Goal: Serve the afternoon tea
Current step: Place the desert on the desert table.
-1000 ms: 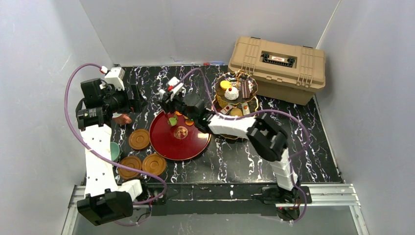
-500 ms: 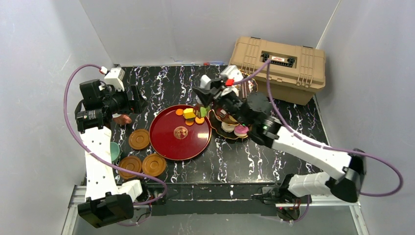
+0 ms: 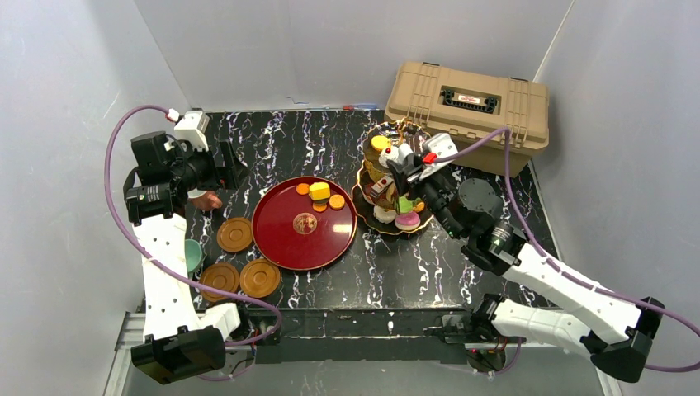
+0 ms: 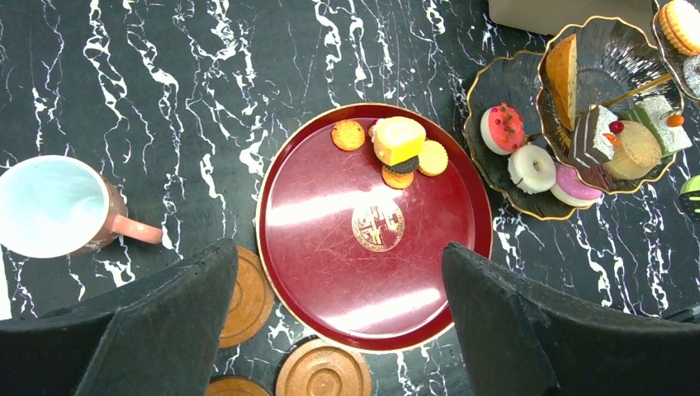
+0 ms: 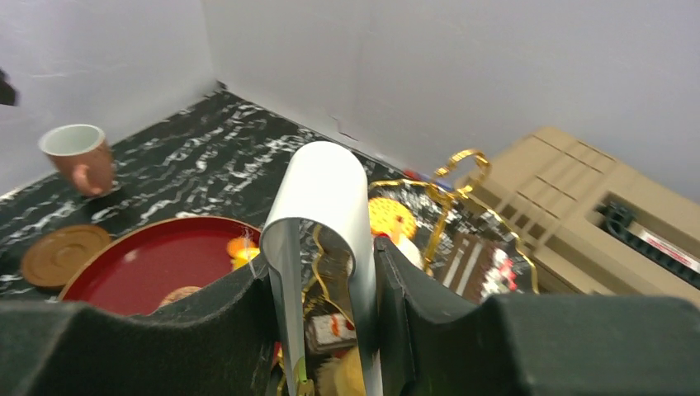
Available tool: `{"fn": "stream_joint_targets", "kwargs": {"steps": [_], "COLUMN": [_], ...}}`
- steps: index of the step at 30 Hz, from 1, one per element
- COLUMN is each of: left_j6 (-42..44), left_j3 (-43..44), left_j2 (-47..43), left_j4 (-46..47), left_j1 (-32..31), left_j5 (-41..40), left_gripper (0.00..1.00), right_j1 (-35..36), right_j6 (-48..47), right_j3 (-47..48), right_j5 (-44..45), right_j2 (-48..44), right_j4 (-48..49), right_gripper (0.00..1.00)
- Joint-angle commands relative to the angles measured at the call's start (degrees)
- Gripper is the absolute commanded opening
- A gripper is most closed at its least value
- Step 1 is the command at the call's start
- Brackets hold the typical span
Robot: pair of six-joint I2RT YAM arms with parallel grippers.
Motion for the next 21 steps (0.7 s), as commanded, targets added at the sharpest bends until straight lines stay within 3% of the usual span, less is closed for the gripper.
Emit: {"fn": "stream_joint_targets", "kwargs": {"steps": [1,10,21], "left_j6": [0.4,0.2,1.3], "left_j3": [1.8,1.9,1.7], "left_j2": [-0.8,-0.3,-0.9], "left_j4": [-1.1,-1.1,-1.6], "left_j1": [0.2,0.2,0.2], "left_j5": [1.3,1.7,1.1], "left_gripper": [0.91,0.91,0.91], "right_j1": [-1.0,-7.4,-17.3], "right_j6": [-3.6,-5.9,-1.4], "right_j3": [-1.3,-5.9,-9.3], "right_j5": [7.3,12.5,6.8], "right_j2": [-3.9,-4.8,-0.8], "right_j4": [2.3,12.3,23.5], "right_gripper": [0.06,0.07,0.09]}}
